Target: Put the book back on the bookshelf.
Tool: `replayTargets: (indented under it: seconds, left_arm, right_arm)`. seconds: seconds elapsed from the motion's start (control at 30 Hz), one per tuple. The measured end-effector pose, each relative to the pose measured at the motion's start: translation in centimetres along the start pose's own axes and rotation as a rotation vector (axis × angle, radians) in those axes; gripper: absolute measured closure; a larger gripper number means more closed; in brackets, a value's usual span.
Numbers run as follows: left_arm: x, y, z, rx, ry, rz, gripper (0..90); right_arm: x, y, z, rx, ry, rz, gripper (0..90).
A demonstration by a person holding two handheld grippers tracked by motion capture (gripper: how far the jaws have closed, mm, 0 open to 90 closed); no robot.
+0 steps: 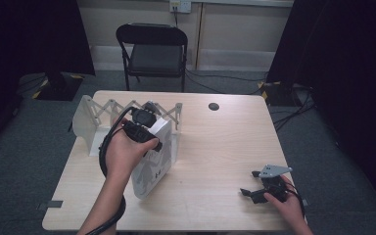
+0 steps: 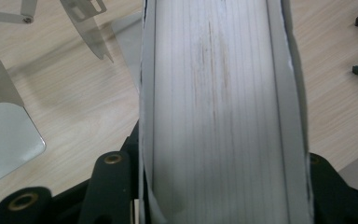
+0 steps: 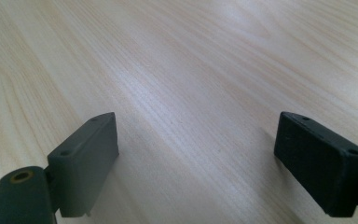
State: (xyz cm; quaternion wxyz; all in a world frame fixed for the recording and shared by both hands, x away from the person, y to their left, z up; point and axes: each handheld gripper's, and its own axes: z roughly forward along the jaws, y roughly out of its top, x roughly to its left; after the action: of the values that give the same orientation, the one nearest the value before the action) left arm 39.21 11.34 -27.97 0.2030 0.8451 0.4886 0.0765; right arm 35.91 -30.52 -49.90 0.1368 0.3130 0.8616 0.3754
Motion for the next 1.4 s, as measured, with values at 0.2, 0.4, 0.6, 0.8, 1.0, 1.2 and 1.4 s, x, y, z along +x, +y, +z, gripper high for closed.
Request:
replayTargets:
  seconds: [0.2, 0.4, 0.6, 0.8, 1.0, 1.2, 1.4]
  left_arm:
    - [0.1, 0.4, 0.2, 0.005, -0.001, -0.014, 52.3]
    - [0.1, 0.9, 0.4, 0.013, 0.003, -0.014, 52.3]
    - [0.1, 1.4, 0.4, 0.011, -0.005, -0.032, 52.4]
    - [0.4, 1.7, 0.5, 0.017, 0.005, -0.058, 52.4]
    - [0.6, 2.1, 0.7, 0.01, 0.01, -0.07, 52.5]
    - [0.7, 2.6, 0.7, 0.018, 0.026, -0.074, 52.5]
    - [0.8, 3.0, 0.8, 0.021, 0.028, -0.087, 52.6]
  right_arm:
    - [0.0, 0.0, 0.0, 0.001, 0.0, 0.0, 13.1]
    - [0.0, 0.0, 0.0, 0.001, 0.0, 0.0, 13.1]
    - [0.0, 0.0, 0.0, 0.001, 0.0, 0.0, 13.2]
    - [0.0, 0.0, 0.0, 0.001, 0.001, 0.0, 13.1]
    - [0.0, 0.0, 0.0, 0.001, 0.001, 0.0, 13.1]
    - [0.0, 0.0, 0.0, 0.001, 0.001, 0.0, 13.1]
    - [0.0, 0.0, 0.0, 0.0, 0.001, 0.0, 13.1]
